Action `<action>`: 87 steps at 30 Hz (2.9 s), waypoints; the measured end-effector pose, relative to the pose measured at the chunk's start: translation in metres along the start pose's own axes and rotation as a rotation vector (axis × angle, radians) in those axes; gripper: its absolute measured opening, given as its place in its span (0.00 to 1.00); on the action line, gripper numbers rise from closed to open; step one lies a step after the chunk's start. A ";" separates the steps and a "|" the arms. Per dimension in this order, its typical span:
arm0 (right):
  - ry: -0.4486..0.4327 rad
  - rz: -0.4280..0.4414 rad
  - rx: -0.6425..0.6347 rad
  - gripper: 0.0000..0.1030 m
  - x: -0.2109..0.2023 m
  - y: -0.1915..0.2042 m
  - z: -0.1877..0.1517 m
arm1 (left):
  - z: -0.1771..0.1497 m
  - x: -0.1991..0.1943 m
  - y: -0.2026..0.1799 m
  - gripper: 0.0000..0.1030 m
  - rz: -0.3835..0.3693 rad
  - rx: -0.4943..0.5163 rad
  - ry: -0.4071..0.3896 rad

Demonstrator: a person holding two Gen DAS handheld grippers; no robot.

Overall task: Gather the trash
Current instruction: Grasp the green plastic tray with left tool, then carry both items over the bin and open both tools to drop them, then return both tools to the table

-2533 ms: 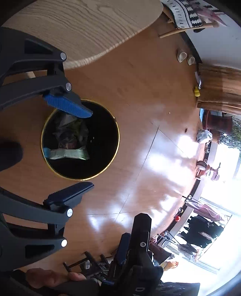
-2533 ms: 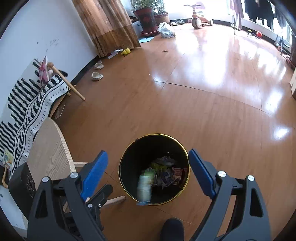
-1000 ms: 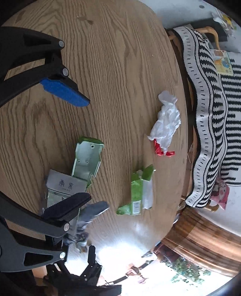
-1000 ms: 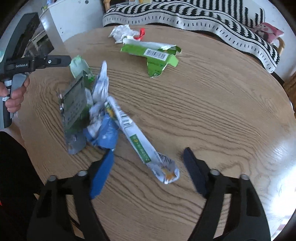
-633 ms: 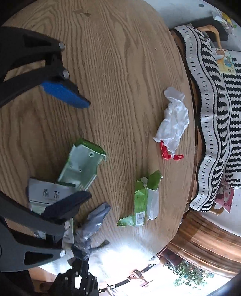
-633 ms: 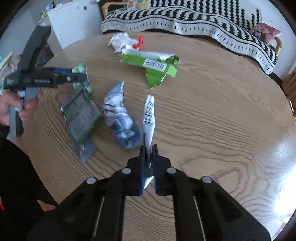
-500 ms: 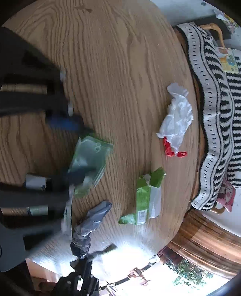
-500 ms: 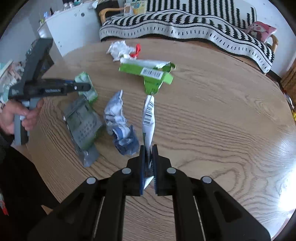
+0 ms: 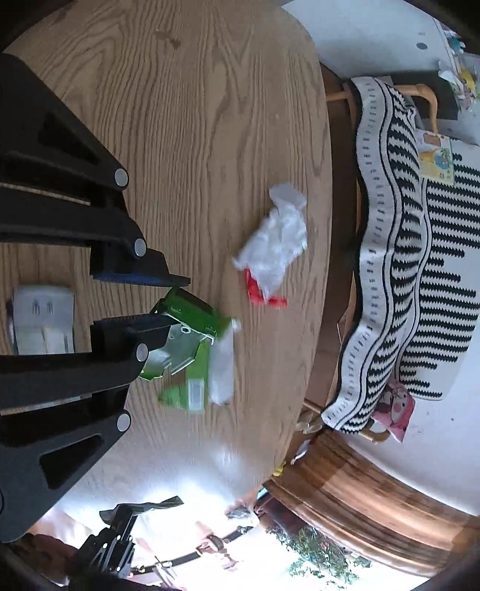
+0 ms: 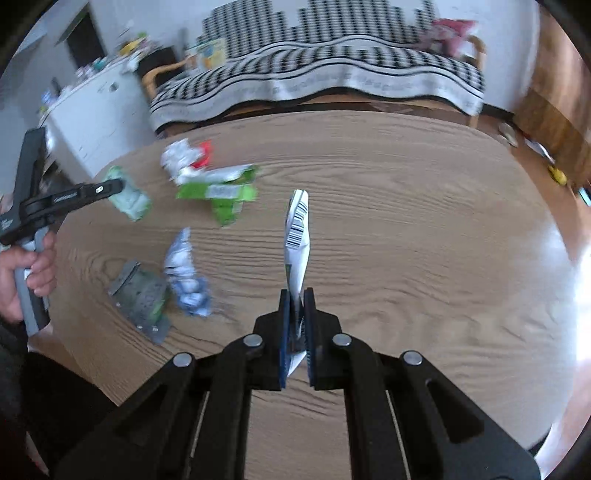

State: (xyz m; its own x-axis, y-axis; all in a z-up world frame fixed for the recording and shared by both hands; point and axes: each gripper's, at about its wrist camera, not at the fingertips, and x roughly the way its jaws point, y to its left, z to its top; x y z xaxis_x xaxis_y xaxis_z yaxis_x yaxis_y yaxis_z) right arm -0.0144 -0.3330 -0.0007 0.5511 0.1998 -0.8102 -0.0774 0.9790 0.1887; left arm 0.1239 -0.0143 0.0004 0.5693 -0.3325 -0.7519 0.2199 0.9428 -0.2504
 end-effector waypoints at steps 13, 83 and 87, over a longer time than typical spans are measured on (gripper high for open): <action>0.011 -0.280 0.354 0.08 -0.085 -0.182 -0.091 | -0.039 0.016 -0.225 0.12 -0.220 0.279 0.020; -0.155 -0.368 0.737 0.79 -0.168 -0.310 -0.175 | -0.165 0.083 -0.490 0.88 -0.438 0.631 0.160; -0.126 -0.281 0.599 0.79 -0.131 -0.256 -0.121 | -0.121 0.059 -0.417 0.88 -0.351 0.544 0.112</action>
State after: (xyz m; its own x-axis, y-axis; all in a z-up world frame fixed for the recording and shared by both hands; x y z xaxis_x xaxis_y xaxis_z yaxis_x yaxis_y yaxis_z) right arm -0.1674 -0.6048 -0.0100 0.5783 -0.1014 -0.8095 0.5373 0.7941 0.2843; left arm -0.0302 -0.4243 -0.0135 0.3115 -0.5859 -0.7482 0.7635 0.6230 -0.1700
